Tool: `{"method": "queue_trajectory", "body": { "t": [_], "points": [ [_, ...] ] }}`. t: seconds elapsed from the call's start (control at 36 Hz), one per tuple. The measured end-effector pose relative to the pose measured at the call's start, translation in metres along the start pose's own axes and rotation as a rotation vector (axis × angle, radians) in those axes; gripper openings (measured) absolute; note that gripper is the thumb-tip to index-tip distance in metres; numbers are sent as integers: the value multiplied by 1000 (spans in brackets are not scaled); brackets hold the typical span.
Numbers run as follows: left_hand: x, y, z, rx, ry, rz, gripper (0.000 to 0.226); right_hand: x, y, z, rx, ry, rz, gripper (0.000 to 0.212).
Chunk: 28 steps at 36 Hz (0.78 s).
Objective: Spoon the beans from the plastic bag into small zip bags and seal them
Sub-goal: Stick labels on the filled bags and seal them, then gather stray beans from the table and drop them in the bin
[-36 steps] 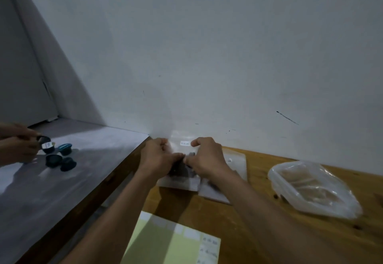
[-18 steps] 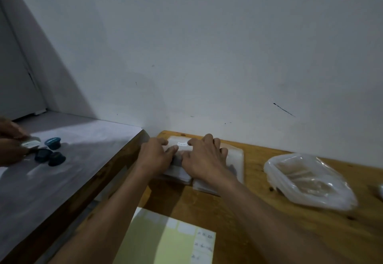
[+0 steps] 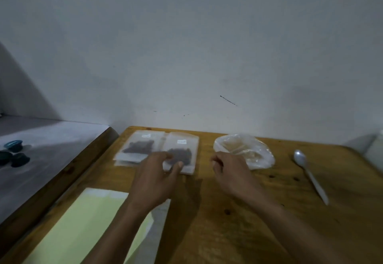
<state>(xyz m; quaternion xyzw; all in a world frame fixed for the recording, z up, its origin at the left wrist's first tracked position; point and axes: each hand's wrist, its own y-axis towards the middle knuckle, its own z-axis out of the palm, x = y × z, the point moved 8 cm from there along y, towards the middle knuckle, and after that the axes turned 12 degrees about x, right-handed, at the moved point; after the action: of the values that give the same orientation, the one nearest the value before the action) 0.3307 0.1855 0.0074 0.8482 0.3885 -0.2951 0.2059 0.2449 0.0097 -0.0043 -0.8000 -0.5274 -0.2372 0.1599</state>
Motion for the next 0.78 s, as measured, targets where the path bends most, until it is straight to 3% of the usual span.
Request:
{"method": "queue_trajectory", "body": {
  "t": [0.19, 0.47, 0.78],
  "points": [
    [-36, -23, 62, 177, 35, 67, 39, -35, 19, -16, 20, -66, 37, 45],
    [-35, -23, 93, 120, 180, 107, 21, -48, 34, 0, 5, -23, -14, 23],
    [-35, -29, 97, 142, 215, 143, 32, -47, 24, -8, -65, 94, 16, 10]
  ]
}}
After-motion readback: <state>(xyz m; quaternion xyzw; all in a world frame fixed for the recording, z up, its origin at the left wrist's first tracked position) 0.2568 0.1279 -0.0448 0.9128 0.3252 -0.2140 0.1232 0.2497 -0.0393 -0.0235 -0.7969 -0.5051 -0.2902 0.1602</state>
